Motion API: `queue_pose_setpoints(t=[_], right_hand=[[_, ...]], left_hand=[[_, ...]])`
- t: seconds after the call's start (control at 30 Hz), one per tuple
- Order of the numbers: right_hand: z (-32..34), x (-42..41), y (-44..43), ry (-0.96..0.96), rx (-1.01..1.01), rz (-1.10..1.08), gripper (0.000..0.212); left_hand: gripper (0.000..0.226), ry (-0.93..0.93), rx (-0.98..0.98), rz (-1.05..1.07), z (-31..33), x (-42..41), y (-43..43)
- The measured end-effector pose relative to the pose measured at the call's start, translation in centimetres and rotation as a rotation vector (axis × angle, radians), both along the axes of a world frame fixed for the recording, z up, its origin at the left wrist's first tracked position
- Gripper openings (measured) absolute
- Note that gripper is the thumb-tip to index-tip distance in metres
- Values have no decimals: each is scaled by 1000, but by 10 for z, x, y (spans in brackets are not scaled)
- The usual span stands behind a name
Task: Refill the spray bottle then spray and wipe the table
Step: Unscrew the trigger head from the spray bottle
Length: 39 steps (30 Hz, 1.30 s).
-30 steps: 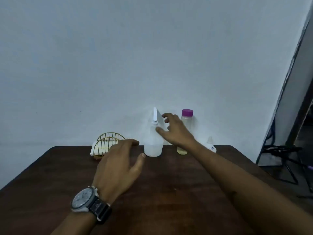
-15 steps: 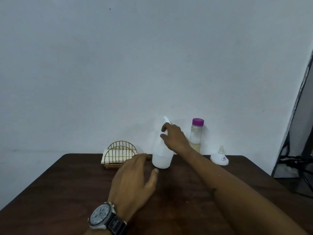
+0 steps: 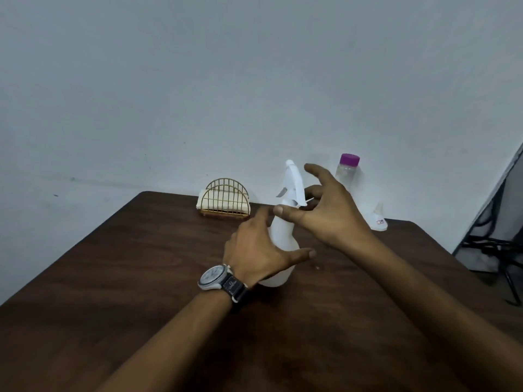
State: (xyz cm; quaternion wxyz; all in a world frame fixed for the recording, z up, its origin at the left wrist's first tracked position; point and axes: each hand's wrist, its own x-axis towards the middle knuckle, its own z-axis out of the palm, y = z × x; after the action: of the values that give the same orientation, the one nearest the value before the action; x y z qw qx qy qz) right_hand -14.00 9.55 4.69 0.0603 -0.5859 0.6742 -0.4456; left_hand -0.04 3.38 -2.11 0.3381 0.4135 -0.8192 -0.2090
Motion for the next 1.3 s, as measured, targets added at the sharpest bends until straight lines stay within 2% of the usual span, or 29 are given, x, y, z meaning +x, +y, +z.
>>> queue_pose_setpoints(t=[0.1, 0.2, 0.3, 0.37, 0.43, 0.47, 0.53, 0.6, 0.67, 0.73, 0.87, 0.97, 1.03, 1.17, 1.3], right_hand=[[3, 13, 15, -55, 25, 6, 99], [6, 19, 30, -114, 59, 50, 87], [10, 20, 44, -207, 79, 221, 83], [15, 17, 52, -241, 131, 321, 90], [24, 16, 59, -250, 199, 316, 106], [28, 18, 62, -194, 208, 261, 113], [33, 20, 64, 57, 192, 123, 119], [34, 22, 64, 196, 164, 107, 112], [36, 19, 64, 154, 187, 204, 101], [39, 16, 66, 80, 244, 303, 101], [37, 23, 62, 179, 269, 159, 109], [36, 19, 61, 117, 282, 248, 95], [39, 16, 60, 64, 308, 293, 102], [36, 18, 56, 169, 324, 192, 101], [36, 17, 55, 106, 350, 205, 107]], left_hand=[[48, -9, -40, 13, 5, 4, 12], [39, 46, 8, -33, 11, 12, 24], [31, 74, 50, -146, 18, 22, 36], [29, 52, 57, -174, 23, 28, 41], [30, -5, 54, -149, 27, 33, 46], [34, -46, 46, -131, 29, 35, 48], [40, -114, 26, -121, 32, 37, 52], [42, -148, 30, -129, 34, 39, 54], [45, -184, 41, -139, 34, 43, 55], [46, -199, 46, -145, 33, 45, 55], [49, -206, 28, -126, 33, 46, 53], [45, -242, 26, -131, 31, 44, 50], [41, -244, 34, -124, 29, 45, 47], [47, -250, 35, -127, 27, 42, 46], [49, -277, 25, -115, 24, 38, 45]])
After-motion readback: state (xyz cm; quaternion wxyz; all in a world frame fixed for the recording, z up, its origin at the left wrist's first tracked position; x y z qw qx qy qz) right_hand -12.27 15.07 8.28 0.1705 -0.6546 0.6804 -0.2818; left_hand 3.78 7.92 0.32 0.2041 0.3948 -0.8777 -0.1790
